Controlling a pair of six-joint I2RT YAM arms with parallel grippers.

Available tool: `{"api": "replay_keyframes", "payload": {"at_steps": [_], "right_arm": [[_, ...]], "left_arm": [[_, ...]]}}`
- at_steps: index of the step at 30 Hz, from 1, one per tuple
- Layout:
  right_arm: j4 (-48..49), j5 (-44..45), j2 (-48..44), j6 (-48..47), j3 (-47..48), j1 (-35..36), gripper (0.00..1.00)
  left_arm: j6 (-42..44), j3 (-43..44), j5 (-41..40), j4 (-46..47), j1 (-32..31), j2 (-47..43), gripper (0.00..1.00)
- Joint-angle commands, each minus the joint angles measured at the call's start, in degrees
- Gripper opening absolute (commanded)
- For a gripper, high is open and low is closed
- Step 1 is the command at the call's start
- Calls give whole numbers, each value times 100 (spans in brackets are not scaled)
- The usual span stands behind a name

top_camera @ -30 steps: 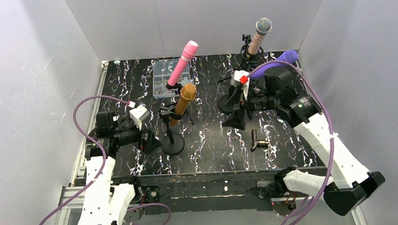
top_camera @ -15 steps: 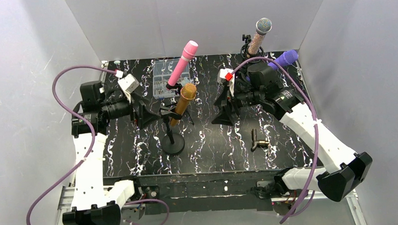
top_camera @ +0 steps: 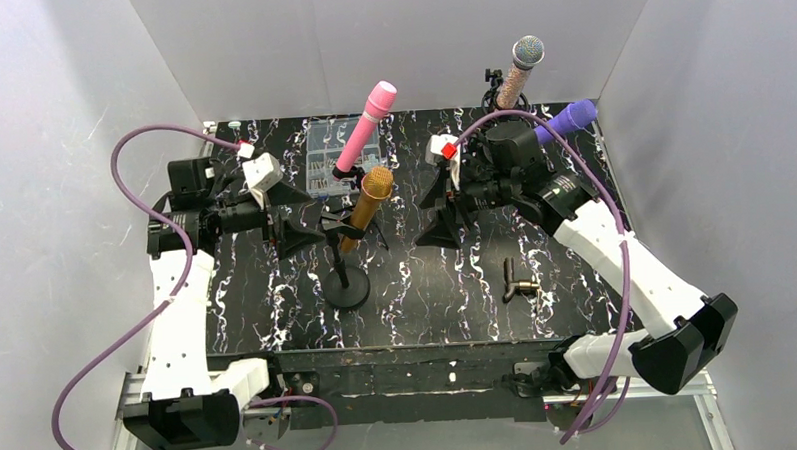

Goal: Remove the microphone from the stand

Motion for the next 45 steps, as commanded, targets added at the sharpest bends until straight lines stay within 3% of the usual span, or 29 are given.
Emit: {"api": "replay_keyframes", "payload": {"at_steps": [1, 18, 25, 34, 42, 45], "right_arm": [[219, -62, 81, 18, 273, 41, 92], [249, 20, 167, -12, 213, 55, 91], [250, 16, 260, 15, 308, 64, 91], [345, 13, 398, 107, 377, 88, 91], [337, 10, 549, 150, 553, 143, 90], [347, 11, 575, 151, 563, 157, 90]], "left_arm": [[583, -87, 616, -169, -86, 138, 98], [920, -309, 723, -169, -329, 413, 97], [896, -409, 675, -200, -513, 427, 79], [907, -303, 653, -213, -578, 515, 70], [907, -256, 632, -213, -591, 560, 51], [894, -245, 629, -213, -611, 585, 36]]}}
